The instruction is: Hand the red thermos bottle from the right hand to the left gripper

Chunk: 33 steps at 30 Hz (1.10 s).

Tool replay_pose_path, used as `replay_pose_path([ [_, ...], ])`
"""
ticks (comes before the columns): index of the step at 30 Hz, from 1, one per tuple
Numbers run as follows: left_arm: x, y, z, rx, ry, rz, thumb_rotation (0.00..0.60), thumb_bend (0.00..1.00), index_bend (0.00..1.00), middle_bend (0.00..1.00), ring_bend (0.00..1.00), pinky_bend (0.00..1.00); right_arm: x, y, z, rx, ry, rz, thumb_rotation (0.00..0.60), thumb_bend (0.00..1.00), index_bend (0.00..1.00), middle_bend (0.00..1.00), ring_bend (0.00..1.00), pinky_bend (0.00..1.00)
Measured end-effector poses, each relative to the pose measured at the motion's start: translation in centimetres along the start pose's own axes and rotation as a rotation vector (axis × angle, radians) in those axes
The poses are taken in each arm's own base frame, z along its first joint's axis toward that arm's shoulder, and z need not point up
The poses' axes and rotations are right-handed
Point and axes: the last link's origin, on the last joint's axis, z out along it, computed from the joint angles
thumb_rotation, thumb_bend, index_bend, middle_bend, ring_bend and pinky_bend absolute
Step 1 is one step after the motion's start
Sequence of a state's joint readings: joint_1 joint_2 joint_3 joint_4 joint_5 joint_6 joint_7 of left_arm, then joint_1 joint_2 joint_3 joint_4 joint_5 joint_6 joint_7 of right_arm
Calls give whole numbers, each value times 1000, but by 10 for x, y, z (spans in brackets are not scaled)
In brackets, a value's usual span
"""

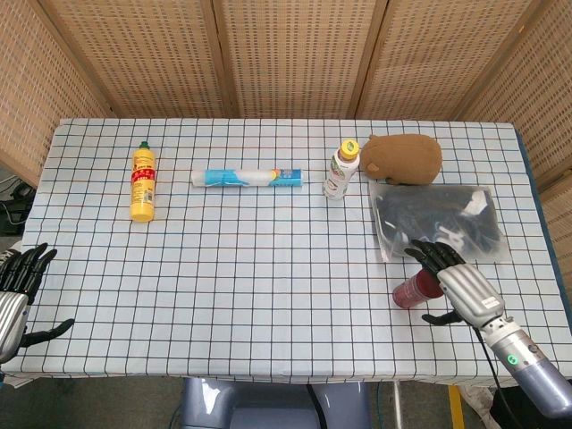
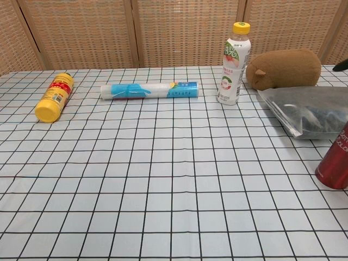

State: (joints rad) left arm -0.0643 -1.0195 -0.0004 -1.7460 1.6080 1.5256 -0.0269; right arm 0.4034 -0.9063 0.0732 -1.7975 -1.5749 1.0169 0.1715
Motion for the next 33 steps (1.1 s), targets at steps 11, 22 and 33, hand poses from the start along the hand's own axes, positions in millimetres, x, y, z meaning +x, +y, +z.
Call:
replay_pose_path([
  [11,0,-3,5,18,-13,-4,600,0,0,0,0,0,-5,0,37,-98,-80,-108,600,144,362,284,224,212],
  [22,-3,-2,5,20,-21,0,600,0,0,0,0,0,-1,-8,42,-113,-87,-92,600,427,693,591,587,750],
  [33,-6,-2,8,24,-37,2,600,0,0,0,0,0,15,-26,40,-72,-45,-95,600,539,695,598,597,759],
])
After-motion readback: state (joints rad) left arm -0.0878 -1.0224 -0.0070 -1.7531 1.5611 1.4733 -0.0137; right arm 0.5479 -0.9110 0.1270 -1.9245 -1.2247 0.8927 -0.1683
